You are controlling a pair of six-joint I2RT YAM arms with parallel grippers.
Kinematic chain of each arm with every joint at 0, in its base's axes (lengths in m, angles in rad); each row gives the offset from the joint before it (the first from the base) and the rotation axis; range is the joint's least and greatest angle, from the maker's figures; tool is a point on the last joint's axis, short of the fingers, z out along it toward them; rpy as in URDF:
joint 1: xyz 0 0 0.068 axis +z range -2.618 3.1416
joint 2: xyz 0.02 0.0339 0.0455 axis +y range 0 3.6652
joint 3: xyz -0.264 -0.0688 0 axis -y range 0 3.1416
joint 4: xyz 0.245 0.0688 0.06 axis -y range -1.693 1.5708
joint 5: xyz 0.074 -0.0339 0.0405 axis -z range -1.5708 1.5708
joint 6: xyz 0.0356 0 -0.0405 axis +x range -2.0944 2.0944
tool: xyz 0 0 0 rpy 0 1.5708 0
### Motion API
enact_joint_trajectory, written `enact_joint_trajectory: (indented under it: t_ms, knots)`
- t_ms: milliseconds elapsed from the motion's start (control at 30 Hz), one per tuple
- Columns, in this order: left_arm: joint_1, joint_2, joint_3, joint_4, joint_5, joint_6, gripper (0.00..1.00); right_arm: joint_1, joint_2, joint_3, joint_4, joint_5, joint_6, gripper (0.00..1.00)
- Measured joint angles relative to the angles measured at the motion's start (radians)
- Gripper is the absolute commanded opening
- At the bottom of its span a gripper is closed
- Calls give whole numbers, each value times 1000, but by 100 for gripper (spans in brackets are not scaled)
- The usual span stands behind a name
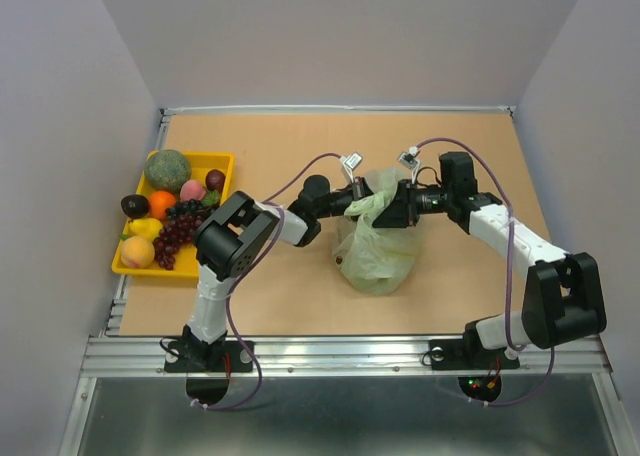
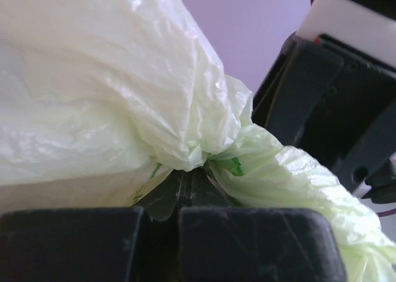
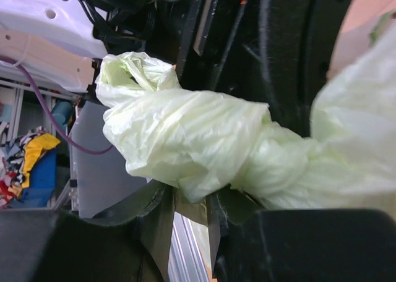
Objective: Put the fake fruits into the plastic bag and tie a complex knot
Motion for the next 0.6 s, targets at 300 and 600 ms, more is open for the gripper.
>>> enact_joint_trajectory:
  t_ms: [300, 600]
  knots:
    - [-2, 16, 13, 5, -13, -67, 0, 42, 21, 24, -3, 24, 24, 68]
    - [-10, 16, -13, 18, 5, -103, 0, -35, -142, 90, -127, 221, -88, 77]
